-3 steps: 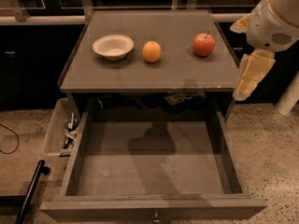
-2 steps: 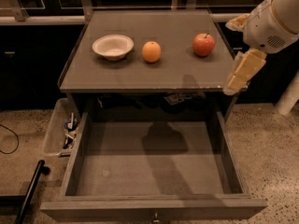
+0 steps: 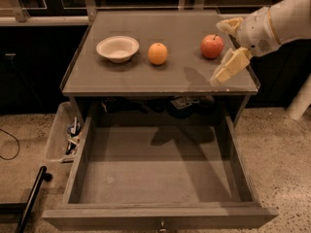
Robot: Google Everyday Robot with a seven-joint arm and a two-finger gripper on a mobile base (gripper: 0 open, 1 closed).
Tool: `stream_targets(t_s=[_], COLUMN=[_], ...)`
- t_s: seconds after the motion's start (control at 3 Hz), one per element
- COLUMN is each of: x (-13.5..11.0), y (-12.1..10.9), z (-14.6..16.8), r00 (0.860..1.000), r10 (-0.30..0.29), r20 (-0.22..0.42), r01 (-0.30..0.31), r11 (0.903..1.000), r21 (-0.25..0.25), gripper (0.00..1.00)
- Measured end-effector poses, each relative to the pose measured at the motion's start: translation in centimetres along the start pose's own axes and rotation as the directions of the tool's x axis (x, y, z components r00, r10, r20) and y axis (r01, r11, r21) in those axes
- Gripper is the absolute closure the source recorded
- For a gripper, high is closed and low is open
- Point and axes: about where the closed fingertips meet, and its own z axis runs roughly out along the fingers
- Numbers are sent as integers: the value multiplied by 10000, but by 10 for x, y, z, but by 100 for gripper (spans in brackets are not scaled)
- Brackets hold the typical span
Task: Place orange into top drawer
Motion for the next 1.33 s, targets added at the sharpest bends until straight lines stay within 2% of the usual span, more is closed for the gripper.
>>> stream_targets(t_s=[0.33,0.67,1.0,1.33], x=[-3,-2,-6,-9], y=[-3,-3,-8,-30], z=[26,28,45,71], r00=[9979,9977,9945,9851], r10=[169,186,23,-192], r20=[628,646,1042,1711], r01=[-131,-147,40,225], r11=[9982,9981,9982,9996], r21=[-591,-603,-595,-175], gripper=[0,0,0,0])
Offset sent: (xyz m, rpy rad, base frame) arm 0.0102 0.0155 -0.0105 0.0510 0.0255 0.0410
